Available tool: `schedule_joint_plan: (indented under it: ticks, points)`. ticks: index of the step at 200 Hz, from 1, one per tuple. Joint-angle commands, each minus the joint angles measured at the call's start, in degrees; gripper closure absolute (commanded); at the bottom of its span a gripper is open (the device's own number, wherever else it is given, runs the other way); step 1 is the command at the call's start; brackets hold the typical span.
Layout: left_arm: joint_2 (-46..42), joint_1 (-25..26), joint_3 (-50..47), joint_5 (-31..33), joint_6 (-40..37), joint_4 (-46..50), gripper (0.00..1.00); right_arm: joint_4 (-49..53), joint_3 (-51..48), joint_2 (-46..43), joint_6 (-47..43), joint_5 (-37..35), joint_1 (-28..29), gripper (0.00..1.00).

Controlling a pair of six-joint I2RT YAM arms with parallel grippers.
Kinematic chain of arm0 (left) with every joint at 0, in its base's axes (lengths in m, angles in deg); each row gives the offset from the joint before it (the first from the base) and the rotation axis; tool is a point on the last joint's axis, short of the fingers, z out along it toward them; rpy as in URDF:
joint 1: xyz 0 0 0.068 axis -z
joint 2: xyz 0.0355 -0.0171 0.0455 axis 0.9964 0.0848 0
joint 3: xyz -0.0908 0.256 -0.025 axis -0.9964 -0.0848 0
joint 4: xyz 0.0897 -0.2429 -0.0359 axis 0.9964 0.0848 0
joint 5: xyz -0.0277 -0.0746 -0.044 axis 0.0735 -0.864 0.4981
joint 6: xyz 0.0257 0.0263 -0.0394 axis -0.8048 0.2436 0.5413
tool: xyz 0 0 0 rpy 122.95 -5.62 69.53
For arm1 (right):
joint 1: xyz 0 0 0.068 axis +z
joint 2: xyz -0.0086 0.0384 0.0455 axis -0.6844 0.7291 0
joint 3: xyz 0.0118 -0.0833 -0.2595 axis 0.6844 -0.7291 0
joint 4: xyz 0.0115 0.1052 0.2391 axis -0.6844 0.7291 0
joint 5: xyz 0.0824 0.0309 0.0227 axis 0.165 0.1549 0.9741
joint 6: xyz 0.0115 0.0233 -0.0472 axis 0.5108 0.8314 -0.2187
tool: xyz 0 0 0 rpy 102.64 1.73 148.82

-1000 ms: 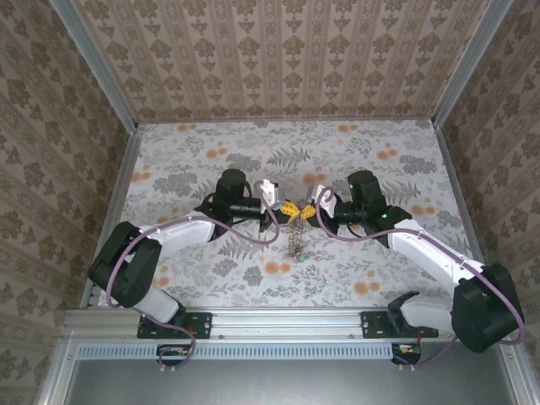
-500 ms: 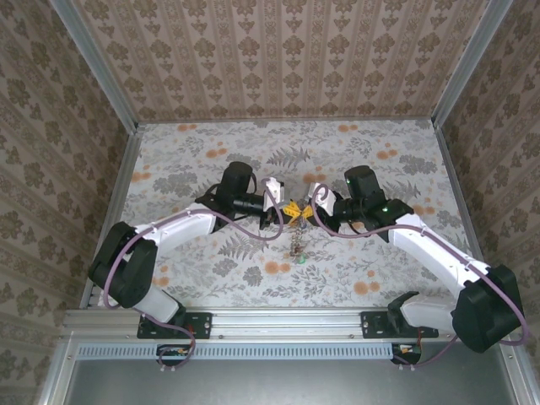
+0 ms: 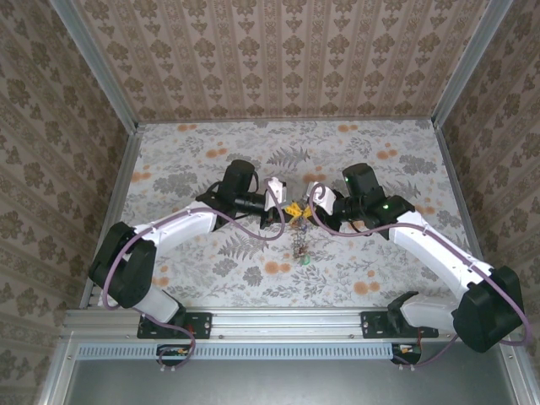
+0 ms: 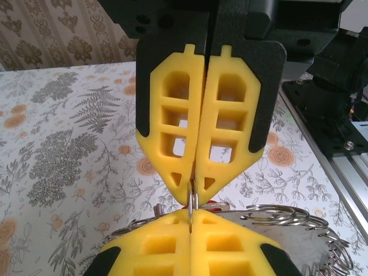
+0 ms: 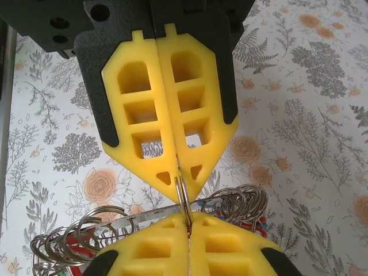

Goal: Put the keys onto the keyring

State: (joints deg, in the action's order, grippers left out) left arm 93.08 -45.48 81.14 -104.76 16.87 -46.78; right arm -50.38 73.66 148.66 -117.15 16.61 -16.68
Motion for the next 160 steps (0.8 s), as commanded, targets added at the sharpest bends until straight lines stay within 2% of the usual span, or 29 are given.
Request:
schedule_joint_plan:
  ticks: [1,18,33,85,122,160]
  points:
    - [-0.3,0.2,-1.9,-3.0,4.9,-9.0,1.0,-6.8,-2.4,-1.8,0.6,1.8,-0.5,0.86]
    - [-0.5,0.2,-3.2,-3.9,7.0,-12.9,1.0,-8.7,-3.6,-1.3,2.2,4.0,-1.6,0.8]
    - [-0.6,0.1,-4.3,-4.1,8.4,-15.6,1.0,-8.9,-4.0,-0.8,3.0,4.4,-2.1,0.79]
    - [-1.4,-0.3,-5.7,-1.6,8.8,-16.3,1.0,-8.4,-6.0,-5.5,2.3,5.0,-3.2,0.71]
    - [-1.8,-0.5,-6.0,-1.9,8.7,-16.4,1.0,-7.3,-6.0,-7.4,1.9,5.6,-3.7,0.7]
    - [-1.7,-0.5,-6.0,-2.2,9.1,-16.7,1.0,-7.7,-4.6,-5.2,1.8,8.4,-3.6,0.71]
